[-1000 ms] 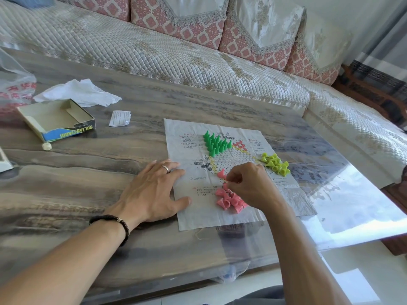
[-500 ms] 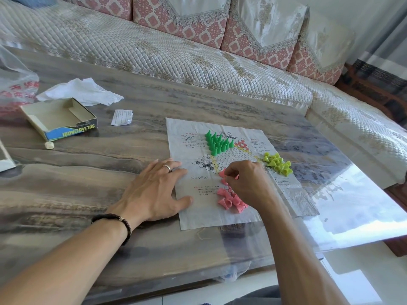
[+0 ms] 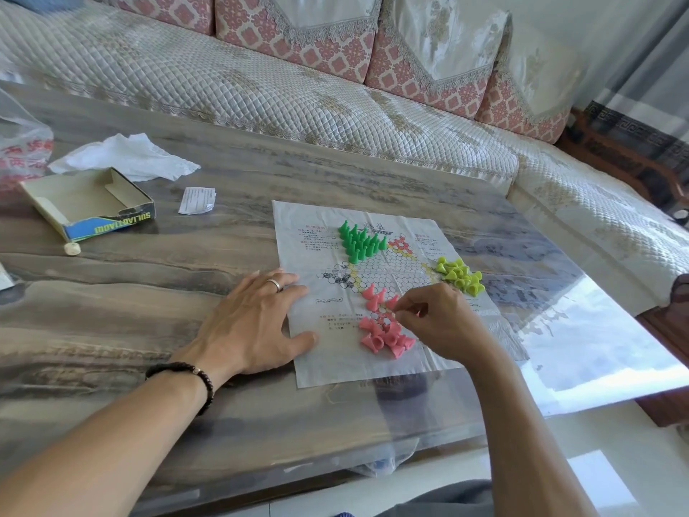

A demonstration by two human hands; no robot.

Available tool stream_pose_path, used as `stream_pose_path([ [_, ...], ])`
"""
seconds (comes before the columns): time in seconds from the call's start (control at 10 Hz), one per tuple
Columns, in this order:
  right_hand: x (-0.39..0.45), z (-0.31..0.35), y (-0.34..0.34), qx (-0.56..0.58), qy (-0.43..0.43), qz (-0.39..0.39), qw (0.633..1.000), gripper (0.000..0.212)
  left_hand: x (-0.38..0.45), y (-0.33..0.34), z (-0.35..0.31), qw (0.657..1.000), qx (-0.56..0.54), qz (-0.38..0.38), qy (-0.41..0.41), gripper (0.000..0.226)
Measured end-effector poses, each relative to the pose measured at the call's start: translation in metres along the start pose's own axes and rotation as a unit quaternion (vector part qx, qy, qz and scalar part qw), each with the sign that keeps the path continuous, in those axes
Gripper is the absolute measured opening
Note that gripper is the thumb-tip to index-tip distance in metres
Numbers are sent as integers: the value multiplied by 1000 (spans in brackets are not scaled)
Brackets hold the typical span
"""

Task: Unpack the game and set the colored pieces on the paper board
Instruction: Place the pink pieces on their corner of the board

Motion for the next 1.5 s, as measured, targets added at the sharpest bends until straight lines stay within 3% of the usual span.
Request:
stream_pose_path([
  [0.3, 0, -3, 6, -23, 10, 25, 999, 14, 1, 1, 1, 1000, 0, -1, 2, 96],
  [0.5, 3, -5, 0, 28, 21, 5, 999, 6, 0, 1, 1, 1000, 0, 2, 1, 96],
  [0.7, 1, -7, 9, 7, 26, 59, 998, 12, 0, 1, 1, 1000, -1, -1, 1, 96],
  [1.0, 2, -4, -9, 169, 63, -3, 984, 7, 0, 0, 1, 1000, -10, -3, 1, 97],
  [1.2, 2, -2, -2, 77, 32, -30, 996, 8, 0, 0, 0, 1000, -13, -4, 0, 97],
  [1.3, 2, 0, -5, 83, 36, -61, 994, 17, 0, 0, 0, 1000, -13, -5, 0, 98],
  [1.4, 4, 2, -5, 50, 30, -70, 996, 6, 0, -1, 0, 1000, -12, -3, 0, 98],
  [1.5, 5, 4, 3, 21, 23, -36, 999, 7, 0, -1, -1, 1000, -13, 1, -2, 98],
])
Point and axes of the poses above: each hand's wrist, its own x-axis towards the middle knuckle, its own y-axis out of the palm, z = x × y, the point moved 5 cm from there along x, towards the middle knuckle, and after that the axes turned 13 degrees about y, right-handed, at the moved point
